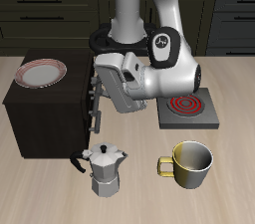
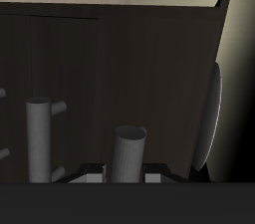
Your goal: Open the top drawer of the wooden cabinet
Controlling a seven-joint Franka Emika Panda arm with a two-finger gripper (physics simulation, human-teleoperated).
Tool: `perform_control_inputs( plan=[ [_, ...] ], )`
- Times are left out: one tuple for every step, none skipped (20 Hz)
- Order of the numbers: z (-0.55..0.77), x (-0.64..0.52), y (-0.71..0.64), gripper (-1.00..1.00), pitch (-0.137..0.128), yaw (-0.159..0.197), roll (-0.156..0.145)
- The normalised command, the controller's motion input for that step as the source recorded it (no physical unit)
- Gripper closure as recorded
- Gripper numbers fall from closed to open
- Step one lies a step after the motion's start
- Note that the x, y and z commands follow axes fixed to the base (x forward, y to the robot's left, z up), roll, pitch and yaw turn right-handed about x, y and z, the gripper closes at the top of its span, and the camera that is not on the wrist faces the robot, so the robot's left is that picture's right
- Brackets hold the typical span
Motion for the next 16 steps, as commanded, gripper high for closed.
perform_control_inputs(
  plan=[
    [0.02, -0.06, 0.17, 1.00, -0.001, -0.002, -0.008],
    [0.05, 0.06, 0.39, 1.00, -0.007, -0.008, 0.068],
    [0.01, 0.07, 0.33, 1.00, -0.037, 0.050, 0.026],
    [-0.03, 0.08, 0.41, 1.00, 0.016, -0.005, 0.059],
    [0.07, 0.12, 0.52, 1.00, -0.056, 0.038, 0.106],
    [-0.03, 0.08, 0.36, 1.00, 0.004, -0.008, 0.046],
    [0.03, 0.08, 0.48, 1.00, -0.005, -0.003, 0.087],
    [0.04, -0.11, 0.59, 1.00, -0.060, 0.030, 0.098],
    [-0.03, -0.12, 0.36, 1.00, 0.036, -0.021, 0.006],
    [0.06, -0.03, 0.84, 1.00, -0.048, 0.020, 0.124],
    [0.01, 0.01, 0.51, 1.00, -0.029, 0.016, 0.074],
    [0.04, -0.01, 0.28, 1.00, 0.009, -0.001, 0.086],
    [0.05, -0.09, 0.32, 1.00, 0.004, -0.007, 0.004],
    [0.06, -0.01, 0.42, 1.00, -0.021, 0.004, 0.064],
    [0.06, -0.06, 0.38, 1.00, 0.004, -0.021, 0.063],
    [0.03, -0.05, 0.45, 1.00, -0.020, 0.005, 0.032]
  ],
)
